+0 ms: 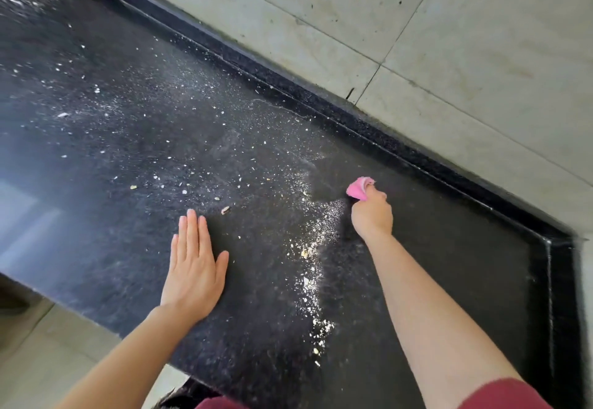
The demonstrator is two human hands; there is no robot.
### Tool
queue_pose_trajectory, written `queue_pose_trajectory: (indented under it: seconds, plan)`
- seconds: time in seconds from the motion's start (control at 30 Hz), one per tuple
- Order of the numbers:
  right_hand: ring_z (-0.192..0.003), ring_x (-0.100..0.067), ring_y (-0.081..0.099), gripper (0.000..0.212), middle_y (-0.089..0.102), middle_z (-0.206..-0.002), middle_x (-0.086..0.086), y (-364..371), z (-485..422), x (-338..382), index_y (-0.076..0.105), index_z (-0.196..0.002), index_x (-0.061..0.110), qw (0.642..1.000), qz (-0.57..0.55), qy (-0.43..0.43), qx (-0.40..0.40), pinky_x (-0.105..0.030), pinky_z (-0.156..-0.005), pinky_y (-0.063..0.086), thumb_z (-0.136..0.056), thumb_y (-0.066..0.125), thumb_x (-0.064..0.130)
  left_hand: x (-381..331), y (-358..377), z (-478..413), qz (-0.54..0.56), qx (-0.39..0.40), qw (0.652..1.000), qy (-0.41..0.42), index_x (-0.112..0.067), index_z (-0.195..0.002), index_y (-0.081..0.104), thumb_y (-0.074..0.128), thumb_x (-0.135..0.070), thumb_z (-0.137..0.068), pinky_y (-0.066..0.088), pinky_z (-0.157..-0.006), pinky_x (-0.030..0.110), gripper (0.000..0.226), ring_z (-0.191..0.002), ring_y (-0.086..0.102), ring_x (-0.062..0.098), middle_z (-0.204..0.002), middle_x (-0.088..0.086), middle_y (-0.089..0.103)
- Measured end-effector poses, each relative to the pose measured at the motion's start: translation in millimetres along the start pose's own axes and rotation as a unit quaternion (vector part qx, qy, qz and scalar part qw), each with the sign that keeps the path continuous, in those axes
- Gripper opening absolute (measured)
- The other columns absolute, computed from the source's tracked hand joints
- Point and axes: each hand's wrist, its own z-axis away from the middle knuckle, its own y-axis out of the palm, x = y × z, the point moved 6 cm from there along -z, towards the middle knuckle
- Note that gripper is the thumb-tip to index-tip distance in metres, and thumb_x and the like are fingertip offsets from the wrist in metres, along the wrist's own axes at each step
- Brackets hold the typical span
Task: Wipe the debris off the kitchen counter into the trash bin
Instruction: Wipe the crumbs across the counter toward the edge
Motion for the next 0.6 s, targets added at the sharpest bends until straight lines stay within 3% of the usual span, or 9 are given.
queue_pose_trajectory:
  seconds: [0.1, 0.2, 0.27, 0.33, 0.4, 0.47, 0.53, 0.6]
  plan:
    - [-0.108, -0.034, 0.054, 0.062, 0.051, -0.126, -0.011, 43.1, 48.8, 39.1, 0.030, -0.147, 0.037, 0.998, -0.011, -0.054, 0.023, -0.036, -0.082, 0.041, -0.094, 0.037, 0.006, 6.5, 1.0, -0.1, 0.000, 0.012, 1.000, -0.029, 0.001, -0.149, -0.008, 0.025, -0.043, -0.099, -0.008, -0.119, 0.039, 0.074, -0.144, -0.024, 0.023, -0.157, 0.013, -0.022]
    - [-0.101, -0.030, 0.056, 0.057, 0.049, -0.119, -0.004, 76.6, 77.6, 69.8, 0.037, -0.144, 0.035, 0.984, -0.073, -0.107, 0.126, -0.035, -0.083, 0.044, -0.094, 0.035, 0.008, 7.4, 3.8, -1.7, -0.012, 0.038, 0.999, -0.031, 0.000, -0.149, -0.012, 0.019, -0.045, -0.099, -0.011, -0.118, 0.040, 0.074, -0.143, -0.026, 0.024, -0.156, 0.013, -0.025]
    - [-0.080, -0.019, 0.055, 0.042, 0.054, -0.099, -0.001, 77.8, 90.2, 82.0, 0.056, -0.128, 0.025, 0.965, -0.139, -0.122, 0.186, -0.019, -0.068, 0.045, -0.095, 0.035, 0.009, 7.9, 3.5, -3.5, -0.013, 0.055, 0.998, -0.032, -0.001, -0.148, -0.014, 0.018, -0.046, -0.099, -0.011, -0.118, 0.040, 0.074, -0.143, -0.026, 0.025, -0.156, 0.013, -0.026]
    - [-0.062, -0.011, 0.046, 0.029, 0.053, -0.076, 0.001, 59.1, 92.5, 81.7, 0.061, -0.103, 0.022, 0.959, -0.178, -0.131, 0.176, -0.012, -0.047, 0.036, -0.096, 0.036, 0.009, 7.9, 3.2, -4.3, -0.011, 0.069, 0.997, -0.034, -0.001, -0.148, -0.016, 0.018, -0.046, -0.099, -0.012, -0.117, 0.040, 0.075, -0.143, -0.027, 0.026, -0.155, 0.013, -0.027]
    - [-0.068, -0.013, 0.049, 0.029, 0.056, -0.076, 0.002, 31.9, 82.9, 62.2, 0.058, -0.107, 0.029, 0.972, -0.166, -0.119, 0.118, -0.021, -0.053, 0.038, -0.098, 0.036, 0.012, 7.5, 2.3, -4.7, -0.014, 0.078, 0.996, -0.033, -0.001, -0.148, -0.017, 0.017, -0.046, -0.099, -0.012, -0.118, 0.040, 0.075, -0.143, -0.027, 0.026, -0.155, 0.013, -0.027]
    - [-0.081, -0.020, 0.057, 0.034, 0.061, -0.088, -0.002, 8.1, 63.0, 20.4, 0.056, -0.119, 0.030, 0.988, -0.133, -0.059, 0.057, -0.028, -0.066, 0.040, -0.098, 0.033, 0.017, 6.3, 0.9, -4.5, -0.014, 0.092, 0.995, -0.029, -0.001, -0.148, -0.017, 0.018, -0.046, -0.100, -0.012, -0.117, 0.041, 0.074, -0.143, -0.027, 0.027, -0.155, 0.013, -0.028]
    - [-0.097, -0.032, 0.062, 0.034, 0.066, -0.104, -0.013, -8.8, 46.8, -25.8, 0.054, -0.118, 0.030, 0.998, -0.064, 0.015, 0.012, -0.034, -0.077, 0.046, -0.093, 0.031, 0.024, 4.9, 0.8, -3.5, -0.012, 0.113, 0.993, -0.024, -0.001, -0.147, -0.018, 0.018, -0.045, -0.100, -0.012, -0.117, 0.041, 0.074, -0.142, -0.028, 0.028, -0.154, 0.014, -0.029]
    - [-0.110, -0.039, 0.056, 0.046, 0.059, -0.122, -0.017, -9.9, 43.6, -60.2, 0.043, -0.138, 0.025, 0.997, 0.007, 0.073, 0.003, -0.037, -0.085, 0.043, -0.094, 0.033, 0.019, 6.9, -0.5, -4.6, -0.026, 0.130, 0.991, -0.008, 0.000, -0.146, -0.019, 0.018, -0.045, -0.100, -0.012, -0.118, 0.041, 0.075, -0.142, -0.027, 0.030, -0.154, 0.016, -0.029]
